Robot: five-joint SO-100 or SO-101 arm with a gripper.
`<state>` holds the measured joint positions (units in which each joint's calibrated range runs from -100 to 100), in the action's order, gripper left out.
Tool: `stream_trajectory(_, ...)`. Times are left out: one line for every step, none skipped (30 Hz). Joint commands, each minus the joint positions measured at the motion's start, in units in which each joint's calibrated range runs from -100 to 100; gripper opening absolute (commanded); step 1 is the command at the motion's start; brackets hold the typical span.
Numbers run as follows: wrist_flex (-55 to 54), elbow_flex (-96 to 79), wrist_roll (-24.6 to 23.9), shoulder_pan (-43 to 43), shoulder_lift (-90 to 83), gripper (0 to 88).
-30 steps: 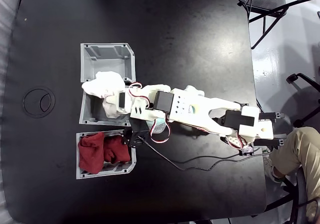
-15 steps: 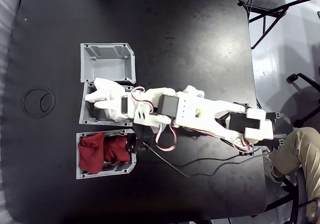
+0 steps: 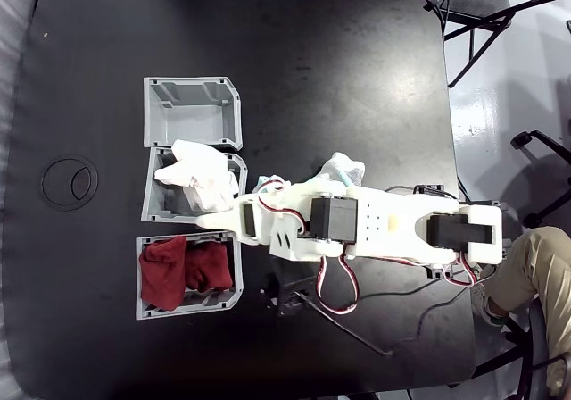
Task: Put the sock in the container
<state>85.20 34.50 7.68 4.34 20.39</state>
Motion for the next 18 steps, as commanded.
stream_trajectory(8.4, 2.6, -0.3, -1.2, -4.3, 33.5)
stream_trajectory(9.6, 2.6, -0.3, -1.2, -4.4, 29.1)
stream_trajectory(10.5, 2.6, -0.3, -1.2, -4.4, 23.2)
stream_trajectory(11.2, 2.6, -0.3, -1.0, -4.4, 16.3)
stream_trajectory(11.7, 2.6, -0.3, -0.8, -4.4, 9.0)
stream_trajectory(12.3, 2.6, -0.3, -0.8, -4.4, 1.4)
stream_trajectory(13.4, 2.6, -0.3, -0.8, -4.4, 0.4)
stream_trajectory(14.6, 2.6, -0.3, -0.8, -4.5, 3.2)
stream_trajectory(14.8, 2.5, -0.3, -0.7, -4.5, 3.7)
stream_trajectory(14.8, 2.4, -0.3, -0.7, -4.7, 1.8)
stream_trajectory(14.8, 2.4, -0.3, -0.4, -5.5, 0.7)
stream_trajectory(14.8, 2.4, -0.3, -0.4, -6.5, 1.2)
stream_trajectory(14.8, 2.4, -0.3, -0.4, -8.5, 1.4)
stream_trajectory(14.8, 2.5, -0.3, -0.6, -10.2, 1.3)
stream_trajectory(14.8, 2.5, -0.3, -0.8, -12.3, 1.3)
stream_trajectory(14.8, 2.4, -0.3, -0.9, -14.5, 1.3)
stream_trajectory(14.8, 2.4, -0.3, -0.9, -16.7, 1.3)
stream_trajectory(14.8, 2.4, -0.3, -0.9, -18.9, 1.3)
